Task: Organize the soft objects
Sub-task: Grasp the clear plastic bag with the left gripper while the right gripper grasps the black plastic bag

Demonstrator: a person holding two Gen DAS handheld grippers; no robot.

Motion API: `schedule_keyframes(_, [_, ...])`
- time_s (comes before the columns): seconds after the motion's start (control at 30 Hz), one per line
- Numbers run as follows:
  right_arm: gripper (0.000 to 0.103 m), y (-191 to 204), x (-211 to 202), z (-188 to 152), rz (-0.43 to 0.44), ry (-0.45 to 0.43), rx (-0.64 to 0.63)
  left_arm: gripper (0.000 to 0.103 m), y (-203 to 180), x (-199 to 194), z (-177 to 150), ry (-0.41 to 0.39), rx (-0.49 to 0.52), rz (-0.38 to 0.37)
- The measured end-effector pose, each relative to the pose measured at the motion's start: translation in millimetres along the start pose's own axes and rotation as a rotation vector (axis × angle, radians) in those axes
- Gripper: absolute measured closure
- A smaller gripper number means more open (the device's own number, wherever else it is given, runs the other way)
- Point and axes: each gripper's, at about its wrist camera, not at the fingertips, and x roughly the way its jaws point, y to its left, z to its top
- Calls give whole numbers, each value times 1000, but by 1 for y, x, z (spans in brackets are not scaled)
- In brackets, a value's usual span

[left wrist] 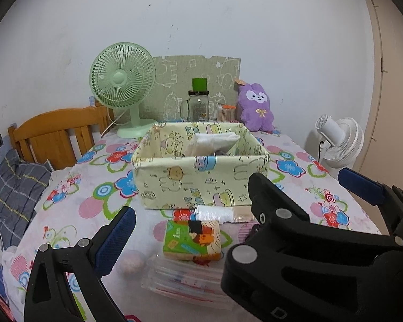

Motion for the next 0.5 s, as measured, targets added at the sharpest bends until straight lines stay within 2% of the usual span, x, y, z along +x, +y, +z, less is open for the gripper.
schedule_keyframes(0.2, [0, 0, 3, -13, -21, 1, -3, 0, -2, 4, -13, 21, -13, 27])
schedule_keyframes(0.5, [0, 2, 15, -32, 5, 40, -6, 0, 2, 10, -34, 32, -28, 44])
